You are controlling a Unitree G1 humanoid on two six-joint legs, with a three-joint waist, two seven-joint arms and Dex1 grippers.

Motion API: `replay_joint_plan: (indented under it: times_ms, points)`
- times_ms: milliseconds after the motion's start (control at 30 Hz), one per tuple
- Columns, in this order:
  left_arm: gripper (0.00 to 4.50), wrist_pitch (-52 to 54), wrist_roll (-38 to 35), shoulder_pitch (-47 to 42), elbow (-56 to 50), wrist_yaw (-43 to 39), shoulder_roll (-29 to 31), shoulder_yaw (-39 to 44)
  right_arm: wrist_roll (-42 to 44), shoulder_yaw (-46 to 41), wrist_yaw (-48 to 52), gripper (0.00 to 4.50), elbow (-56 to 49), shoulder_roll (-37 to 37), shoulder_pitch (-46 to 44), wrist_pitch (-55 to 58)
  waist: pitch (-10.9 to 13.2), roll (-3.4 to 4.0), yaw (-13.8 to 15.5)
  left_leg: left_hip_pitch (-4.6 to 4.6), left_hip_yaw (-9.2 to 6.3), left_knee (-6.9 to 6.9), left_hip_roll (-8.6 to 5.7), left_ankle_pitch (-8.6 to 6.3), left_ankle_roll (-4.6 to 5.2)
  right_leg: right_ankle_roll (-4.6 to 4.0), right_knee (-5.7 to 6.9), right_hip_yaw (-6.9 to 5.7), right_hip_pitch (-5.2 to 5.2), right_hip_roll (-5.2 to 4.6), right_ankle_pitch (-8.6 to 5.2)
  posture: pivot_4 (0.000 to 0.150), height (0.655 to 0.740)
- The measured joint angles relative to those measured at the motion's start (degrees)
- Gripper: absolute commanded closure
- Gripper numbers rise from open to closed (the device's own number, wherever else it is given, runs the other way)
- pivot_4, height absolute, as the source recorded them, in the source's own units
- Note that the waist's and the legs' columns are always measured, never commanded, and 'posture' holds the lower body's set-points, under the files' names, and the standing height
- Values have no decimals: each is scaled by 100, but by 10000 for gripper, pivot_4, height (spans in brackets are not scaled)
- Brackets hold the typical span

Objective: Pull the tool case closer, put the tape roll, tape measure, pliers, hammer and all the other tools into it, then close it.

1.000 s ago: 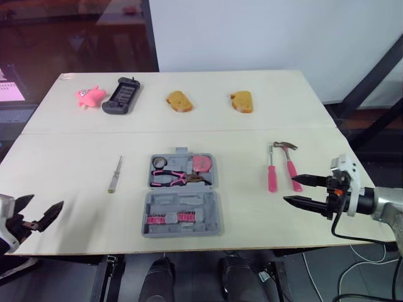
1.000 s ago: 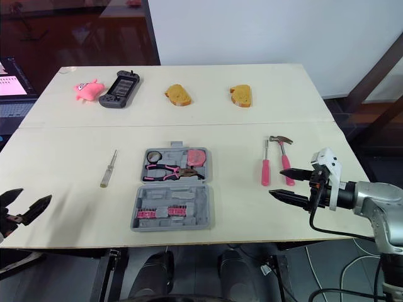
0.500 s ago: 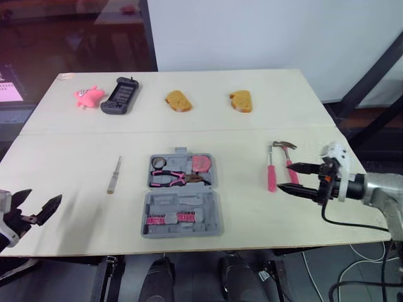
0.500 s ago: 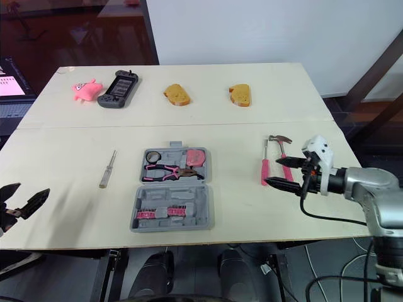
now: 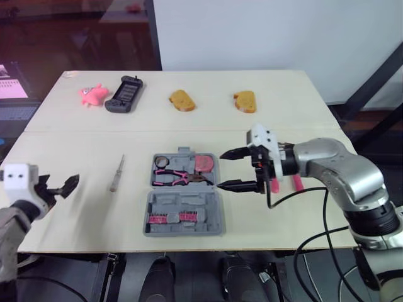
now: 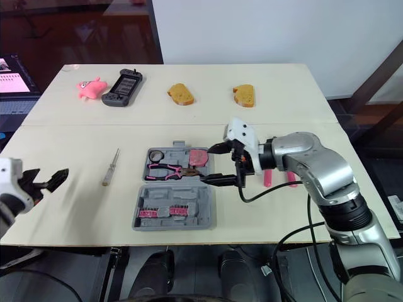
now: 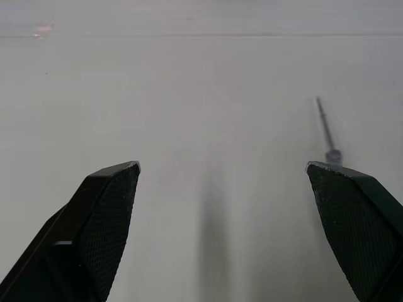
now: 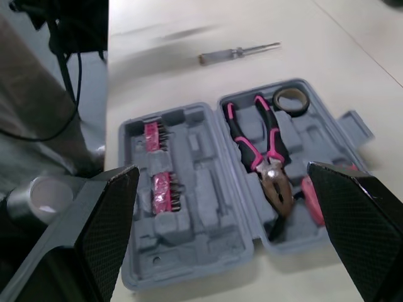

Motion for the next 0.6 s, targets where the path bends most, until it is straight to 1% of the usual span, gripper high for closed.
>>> replay_joint_plan:
  times_ms: [167,333,433,600]
  points:
    - [555,638,17,-998,593,-92,21,-700,-245,82,-472,0,-155,180,-169,-92,0,0,-54,-2,-2,-9,0,0,0,19,5,-3,-4,0,8,1500,7400]
    - [555,1383,192,-2050,1487,-369,250,-1501,-361,87,-815,0,-289,191,-153,7,1,0,-71,-2,-8,-9,0,1,1,19,28,-5,-17,6,8,1500,7400]
    - [555,1556,358,-2345,1753,-453,277,-1845,-410,84,-968,0,-431,190,-122,75,1,0,-78,-3,-7,-8,0,1,1,20,27,-4,-15,4,8,1500,7400]
    - [555,1736,644,-2485,1989,-441,180,-2262,-405,71,-1147,0,-568,194,28,211,1,0,-66,-3,-8,-8,0,1,1,20,28,-5,-15,4,8,1500,7400]
